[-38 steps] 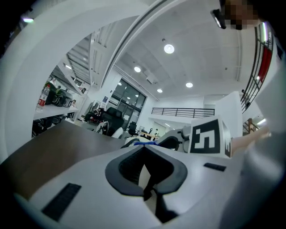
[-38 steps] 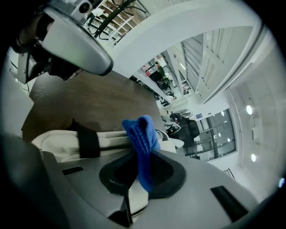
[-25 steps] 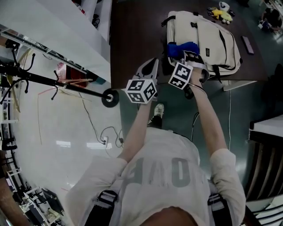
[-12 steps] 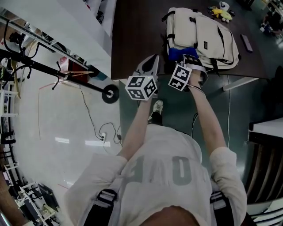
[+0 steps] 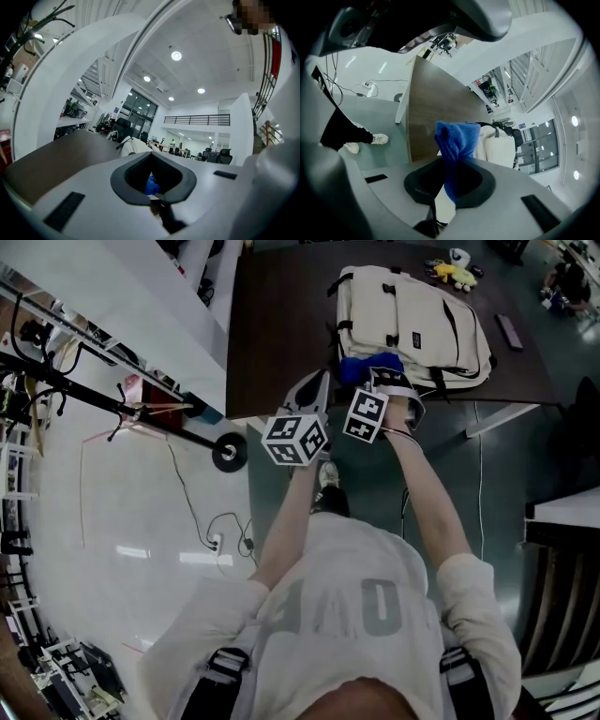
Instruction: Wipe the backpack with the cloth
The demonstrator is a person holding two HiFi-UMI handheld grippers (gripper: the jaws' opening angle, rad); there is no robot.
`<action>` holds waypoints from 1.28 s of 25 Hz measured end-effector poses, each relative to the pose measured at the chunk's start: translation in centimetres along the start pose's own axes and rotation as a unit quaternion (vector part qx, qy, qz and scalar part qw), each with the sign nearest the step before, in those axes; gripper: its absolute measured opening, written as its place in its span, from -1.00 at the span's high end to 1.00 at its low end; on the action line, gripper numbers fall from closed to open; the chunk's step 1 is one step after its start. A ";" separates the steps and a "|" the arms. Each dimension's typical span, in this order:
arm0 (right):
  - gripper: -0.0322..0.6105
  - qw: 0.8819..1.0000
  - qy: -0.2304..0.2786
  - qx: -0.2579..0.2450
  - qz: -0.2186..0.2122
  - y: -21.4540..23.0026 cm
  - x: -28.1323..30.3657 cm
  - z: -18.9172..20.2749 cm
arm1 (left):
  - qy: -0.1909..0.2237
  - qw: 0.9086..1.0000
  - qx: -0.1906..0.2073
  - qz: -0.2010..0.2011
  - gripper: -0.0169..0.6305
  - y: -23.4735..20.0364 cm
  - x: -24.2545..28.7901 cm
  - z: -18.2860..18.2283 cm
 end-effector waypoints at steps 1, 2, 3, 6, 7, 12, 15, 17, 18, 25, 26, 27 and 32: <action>0.77 1.000 0.004 0.003 -0.007 0.2 -0.2 0.0 | 0.000 1.000 0.001 0.002 0.93 0.4 0.1 0.1; 0.77 1.000 0.011 0.011 -0.013 0.5 -0.4 0.0 | 0.000 1.000 0.001 0.004 0.93 0.6 0.2 0.2; 0.77 0.999 0.022 0.022 -0.014 0.9 -0.8 0.0 | -0.001 1.000 0.001 0.005 0.93 0.8 0.5 0.3; 0.77 0.997 0.054 0.052 0.012 3.6 -2.0 0.3 | 0.006 1.000 -0.004 0.003 0.93 0.5 2.1 0.0; 0.77 0.996 0.061 0.057 0.026 4.8 -2.3 0.5 | 0.010 1.000 -0.005 0.003 0.93 0.4 2.9 -0.3; 0.77 0.985 0.100 0.096 0.100 13.6 -4.1 1.5 | 0.029 0.999 0.014 0.019 0.93 0.7 8.3 -2.6; 0.77 0.979 0.105 0.106 0.140 19.3 -4.3 2.8 | 0.031 0.999 0.018 0.028 0.93 0.6 12.2 -3.2; 0.77 0.978 0.098 0.105 0.150 22.4 -3.3 3.8 | 0.029 0.999 0.013 0.027 0.93 0.0 14.3 -3.1; 0.77 0.979 0.093 0.105 0.151 23.7 -2.6 4.3 | 0.026 0.999 0.011 0.026 0.93 -0.2 15.1 -3.0; 0.77 0.984 0.059 0.116 0.123 31.0 5.3 6.5 | -0.042 0.998 0.040 0.025 0.93 -2.4 20.7 -0.1; 0.77 0.984 0.056 0.121 0.117 31.6 6.4 6.7 | -0.057 0.997 0.038 0.025 0.93 -2.8 21.3 0.6; 0.77 0.984 0.054 0.125 0.111 32.1 7.5 6.8 | -0.065 0.997 0.032 0.025 0.93 -3.1 21.6 1.1; 0.77 0.992 0.041 0.105 0.059 32.6 13.6 5.6 | -0.066 0.997 0.020 0.019 0.93 -3.8 22.0 2.2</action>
Point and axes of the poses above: the fingertips, and each gripper's own axes: x forward along the fingers, y to its right, z out of its underside, the point moved 5 cm from there along -x, backward along the fingers, and after that the axes turned 3 degrees about x, right-handed, at the moved point
